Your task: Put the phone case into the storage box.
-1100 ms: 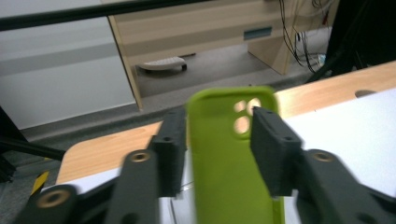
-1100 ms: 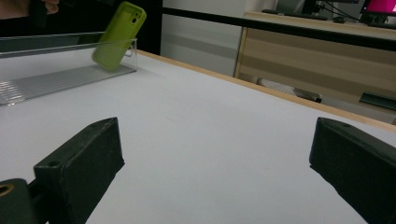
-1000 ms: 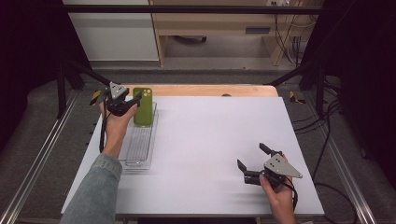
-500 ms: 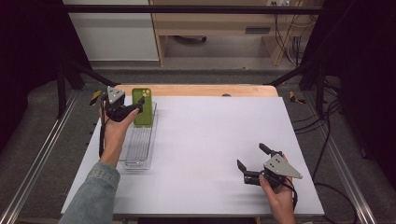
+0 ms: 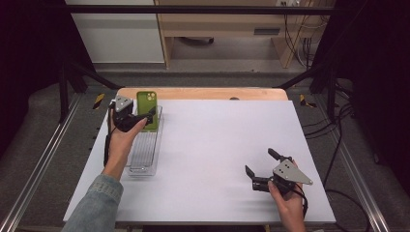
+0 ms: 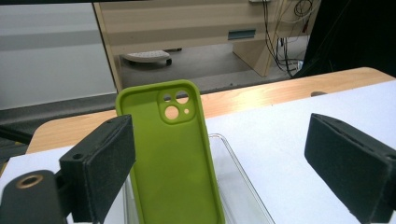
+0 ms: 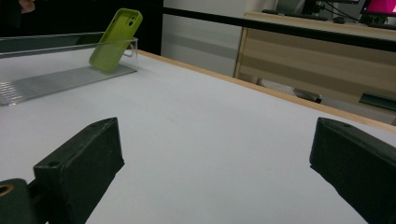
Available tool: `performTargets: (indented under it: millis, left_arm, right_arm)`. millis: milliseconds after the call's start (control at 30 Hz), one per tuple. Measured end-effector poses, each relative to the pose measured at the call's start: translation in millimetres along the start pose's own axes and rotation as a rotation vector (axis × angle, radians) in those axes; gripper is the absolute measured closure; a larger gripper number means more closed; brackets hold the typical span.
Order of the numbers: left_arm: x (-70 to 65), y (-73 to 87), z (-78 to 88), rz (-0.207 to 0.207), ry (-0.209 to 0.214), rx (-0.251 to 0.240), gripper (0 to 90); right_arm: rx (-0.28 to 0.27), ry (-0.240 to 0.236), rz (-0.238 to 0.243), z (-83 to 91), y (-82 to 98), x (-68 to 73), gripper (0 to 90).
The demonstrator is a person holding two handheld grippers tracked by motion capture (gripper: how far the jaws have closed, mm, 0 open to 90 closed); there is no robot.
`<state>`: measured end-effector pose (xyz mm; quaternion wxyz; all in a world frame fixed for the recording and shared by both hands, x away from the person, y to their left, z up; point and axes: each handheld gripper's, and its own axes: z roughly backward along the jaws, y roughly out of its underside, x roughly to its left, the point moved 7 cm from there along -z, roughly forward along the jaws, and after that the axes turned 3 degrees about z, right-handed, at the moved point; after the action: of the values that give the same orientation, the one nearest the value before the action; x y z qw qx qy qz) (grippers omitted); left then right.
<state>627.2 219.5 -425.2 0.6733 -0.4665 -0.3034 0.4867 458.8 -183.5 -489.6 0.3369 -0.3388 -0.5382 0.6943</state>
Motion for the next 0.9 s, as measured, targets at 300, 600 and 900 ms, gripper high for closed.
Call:
performTargets:
  millis: [300, 600, 900]
  left_arm:
    - [-14.3, -2.6, -0.9, -0.036, -0.01, -0.008, 3.9]
    - [-36.6, -5.1, -1.3, -0.081, 0.023, -0.01, 4.2]
    - [-65.3, -5.1, -4.1, -0.133, 0.069, 0.0, 4.4]
  right_arm:
    - [0.002, 0.006, -0.002, 0.5, 0.1, -1.0, 2.8]
    - [0.0, 0.008, -0.003, 1.6, -0.2, -2.5, 2.8]
    - [0.0, 0.011, -0.001, 1.7, -0.4, -2.7, 2.7]
